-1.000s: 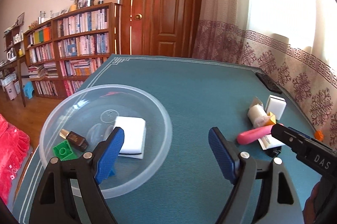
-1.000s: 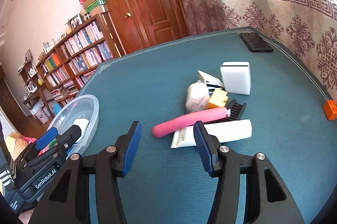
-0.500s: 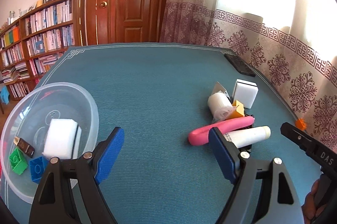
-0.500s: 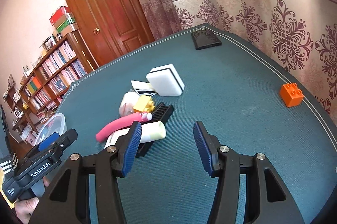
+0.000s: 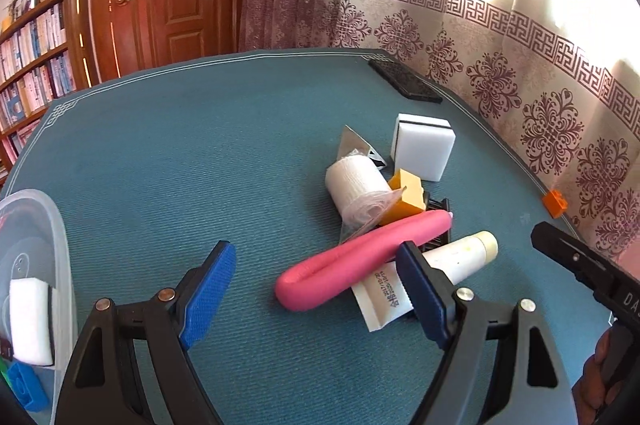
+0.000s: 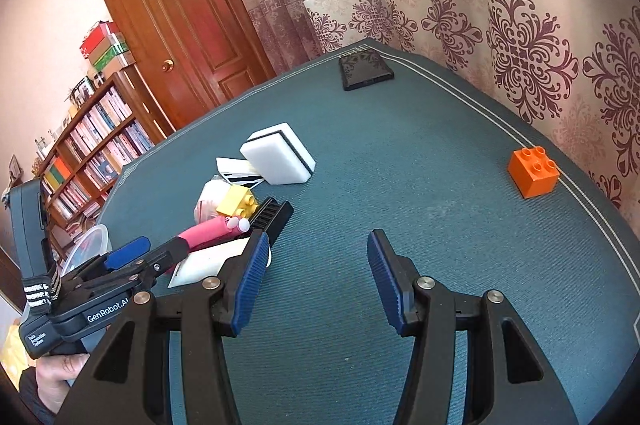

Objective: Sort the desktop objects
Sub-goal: 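Close the left tool on the pink foam tube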

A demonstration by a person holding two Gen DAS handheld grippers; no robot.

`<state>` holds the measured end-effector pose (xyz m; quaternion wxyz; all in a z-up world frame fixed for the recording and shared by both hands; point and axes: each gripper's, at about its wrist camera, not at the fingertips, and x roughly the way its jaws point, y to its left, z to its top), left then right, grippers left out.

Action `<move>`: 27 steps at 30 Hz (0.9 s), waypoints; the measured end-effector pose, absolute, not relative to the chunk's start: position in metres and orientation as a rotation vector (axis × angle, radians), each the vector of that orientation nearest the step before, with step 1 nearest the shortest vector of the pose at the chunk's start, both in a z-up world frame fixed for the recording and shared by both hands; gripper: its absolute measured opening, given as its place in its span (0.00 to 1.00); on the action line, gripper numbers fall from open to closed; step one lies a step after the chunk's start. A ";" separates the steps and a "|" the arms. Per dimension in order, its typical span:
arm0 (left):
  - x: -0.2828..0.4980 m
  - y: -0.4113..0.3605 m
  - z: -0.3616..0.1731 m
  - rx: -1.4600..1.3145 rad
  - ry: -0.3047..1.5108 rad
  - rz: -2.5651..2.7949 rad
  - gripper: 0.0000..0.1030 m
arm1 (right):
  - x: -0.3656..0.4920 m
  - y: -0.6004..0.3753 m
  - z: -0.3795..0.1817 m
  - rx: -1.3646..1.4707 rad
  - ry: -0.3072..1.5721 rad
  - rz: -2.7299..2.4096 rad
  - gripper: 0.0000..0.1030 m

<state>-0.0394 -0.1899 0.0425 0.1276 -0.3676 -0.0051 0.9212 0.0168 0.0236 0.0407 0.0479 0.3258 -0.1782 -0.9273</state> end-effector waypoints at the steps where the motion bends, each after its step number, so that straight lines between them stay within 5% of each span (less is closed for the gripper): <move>1: -0.041 -0.187 0.042 -1.067 -0.001 2.667 0.83 | 0.016 0.024 0.040 0.996 -0.547 -2.827 0.54; 19: -0.062 -0.175 0.024 -1.180 0.104 2.632 0.82 | 0.012 0.020 0.030 1.030 -0.564 -2.792 0.54; 24: -0.055 -0.163 0.026 -1.147 0.174 2.601 0.45 | 0.012 0.017 0.030 1.037 -0.564 -2.781 0.54; 27: -0.051 -0.158 0.027 -1.136 0.194 2.598 0.32 | 0.012 0.016 0.031 1.042 -0.572 -2.770 0.54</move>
